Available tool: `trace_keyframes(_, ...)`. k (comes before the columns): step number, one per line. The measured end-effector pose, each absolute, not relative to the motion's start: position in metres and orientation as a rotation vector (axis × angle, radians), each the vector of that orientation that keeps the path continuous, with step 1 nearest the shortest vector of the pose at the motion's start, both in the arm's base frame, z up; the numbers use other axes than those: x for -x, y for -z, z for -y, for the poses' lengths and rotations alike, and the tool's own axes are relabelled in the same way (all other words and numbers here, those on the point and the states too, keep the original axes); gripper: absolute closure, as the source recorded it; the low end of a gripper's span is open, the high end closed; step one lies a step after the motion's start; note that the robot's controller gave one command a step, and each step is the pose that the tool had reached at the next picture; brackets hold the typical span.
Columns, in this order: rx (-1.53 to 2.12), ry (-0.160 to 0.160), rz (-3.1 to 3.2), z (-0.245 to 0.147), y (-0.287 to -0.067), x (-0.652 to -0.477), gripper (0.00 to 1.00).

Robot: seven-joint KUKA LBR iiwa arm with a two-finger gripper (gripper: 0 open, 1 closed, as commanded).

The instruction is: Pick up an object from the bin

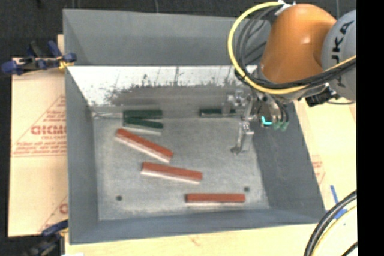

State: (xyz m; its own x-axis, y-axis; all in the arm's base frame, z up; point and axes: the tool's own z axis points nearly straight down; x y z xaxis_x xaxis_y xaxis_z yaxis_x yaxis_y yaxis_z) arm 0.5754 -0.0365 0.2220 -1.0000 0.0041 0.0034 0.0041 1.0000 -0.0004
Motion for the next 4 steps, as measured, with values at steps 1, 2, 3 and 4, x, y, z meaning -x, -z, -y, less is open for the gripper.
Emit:
trace_keyframes(1, 0.005, -0.002, 3.146, 0.037, -0.227, -0.577, 0.0)
trace_keyframes(2, -0.027, -0.003, 3.151, 0.027, -0.171, -0.566, 0.0)
trace_keyframes(3, -0.227, -0.002, 3.141, 0.009, -0.104, -0.556, 0.0)
trace_keyframes(4, -0.166, 0.001, 3.139, 0.022, -0.074, -0.514, 0.0)
